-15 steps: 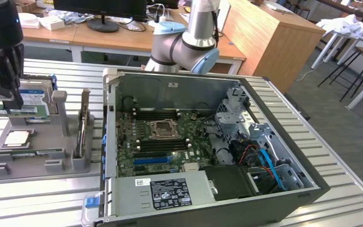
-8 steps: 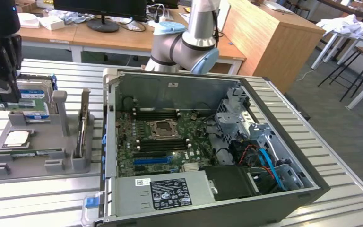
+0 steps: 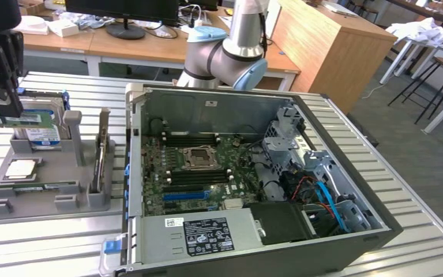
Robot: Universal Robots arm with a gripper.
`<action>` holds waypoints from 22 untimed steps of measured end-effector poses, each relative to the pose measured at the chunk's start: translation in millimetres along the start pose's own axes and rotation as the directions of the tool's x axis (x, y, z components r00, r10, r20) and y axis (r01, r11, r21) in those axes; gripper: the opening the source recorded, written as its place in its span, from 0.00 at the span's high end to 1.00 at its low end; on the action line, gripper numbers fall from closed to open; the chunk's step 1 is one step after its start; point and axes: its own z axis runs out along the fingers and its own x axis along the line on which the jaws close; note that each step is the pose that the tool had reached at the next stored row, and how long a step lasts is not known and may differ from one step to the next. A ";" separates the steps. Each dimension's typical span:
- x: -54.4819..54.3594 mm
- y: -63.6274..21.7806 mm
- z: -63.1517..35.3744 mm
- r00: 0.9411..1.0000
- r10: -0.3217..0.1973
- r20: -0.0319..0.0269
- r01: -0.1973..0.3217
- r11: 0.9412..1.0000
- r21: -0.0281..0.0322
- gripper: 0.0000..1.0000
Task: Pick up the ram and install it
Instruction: 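Pick up the ram and move it above insertion slot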
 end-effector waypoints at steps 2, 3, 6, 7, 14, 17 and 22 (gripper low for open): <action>-0.1 0.1 -3.2 1.000 0.000 0.000 0.000 1.000 0.000 0.89; -0.1 0.1 -4.7 1.000 0.000 0.000 0.000 1.000 0.000 0.89; -0.2 0.3 -9.2 1.000 0.000 0.000 0.000 1.000 0.000 0.89; -0.3 0.3 -10.7 1.000 0.000 0.000 0.000 1.000 0.000 0.89; -0.3 0.4 -13.5 1.000 0.000 0.000 0.000 1.000 0.000 0.89; -0.3 0.4 -13.6 1.000 0.000 0.000 0.000 1.000 0.000 0.89; -0.4 -2.3 -13.7 1.000 0.000 0.000 0.000 1.000 0.000 0.89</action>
